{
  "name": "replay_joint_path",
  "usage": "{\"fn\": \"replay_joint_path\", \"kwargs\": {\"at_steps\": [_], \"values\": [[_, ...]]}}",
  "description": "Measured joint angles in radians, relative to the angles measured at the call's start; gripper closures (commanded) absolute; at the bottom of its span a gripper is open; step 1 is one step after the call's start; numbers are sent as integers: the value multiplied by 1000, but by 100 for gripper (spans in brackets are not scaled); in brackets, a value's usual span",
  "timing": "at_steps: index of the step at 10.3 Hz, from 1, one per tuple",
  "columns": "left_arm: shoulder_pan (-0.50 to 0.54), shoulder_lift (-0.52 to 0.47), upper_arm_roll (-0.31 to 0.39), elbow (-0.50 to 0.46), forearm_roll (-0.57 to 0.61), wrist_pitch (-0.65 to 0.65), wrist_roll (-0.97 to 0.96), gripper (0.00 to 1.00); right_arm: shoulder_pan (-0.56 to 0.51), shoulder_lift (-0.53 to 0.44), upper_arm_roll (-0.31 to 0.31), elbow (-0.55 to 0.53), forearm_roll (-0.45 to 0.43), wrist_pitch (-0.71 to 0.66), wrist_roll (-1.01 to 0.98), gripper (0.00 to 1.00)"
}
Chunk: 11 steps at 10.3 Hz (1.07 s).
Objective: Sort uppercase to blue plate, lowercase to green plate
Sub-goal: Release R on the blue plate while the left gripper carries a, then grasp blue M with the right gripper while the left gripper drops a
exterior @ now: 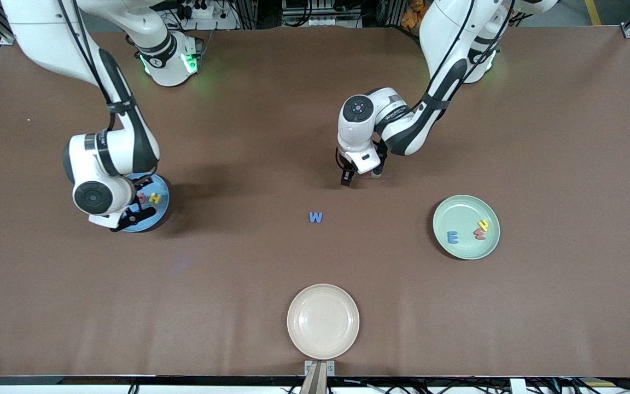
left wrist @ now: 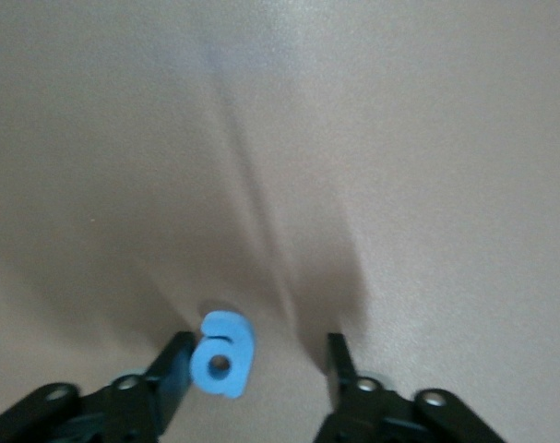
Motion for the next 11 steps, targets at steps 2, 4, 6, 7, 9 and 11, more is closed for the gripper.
{"fn": "replay_joint_path", "kwargs": {"at_steps": [2, 4, 6, 7, 9, 11], "values": [[0, -8, -1, -2, 0, -4, -1, 100, 10, -21, 103, 33, 57, -39, 162, 16], [16, -10, 7, 0, 0, -2, -1, 100, 15, -23, 201, 68, 141, -37, 311, 14], [87, -41, 12, 10, 1, -4, 1, 100, 32, -23, 283, 114, 168, -28, 496, 14], [148, -72, 14, 15, 4, -13, 15, 100, 38, -23, 325, 136, 170, -16, 585, 14], [299, -135, 18, 17, 6, -33, 88, 100, 56, -18, 371, 149, 171, 110, 696, 14], [443, -152, 19, 19, 7, -36, 201, 100, 92, 29, 382, 153, 173, 310, 808, 14]]}}
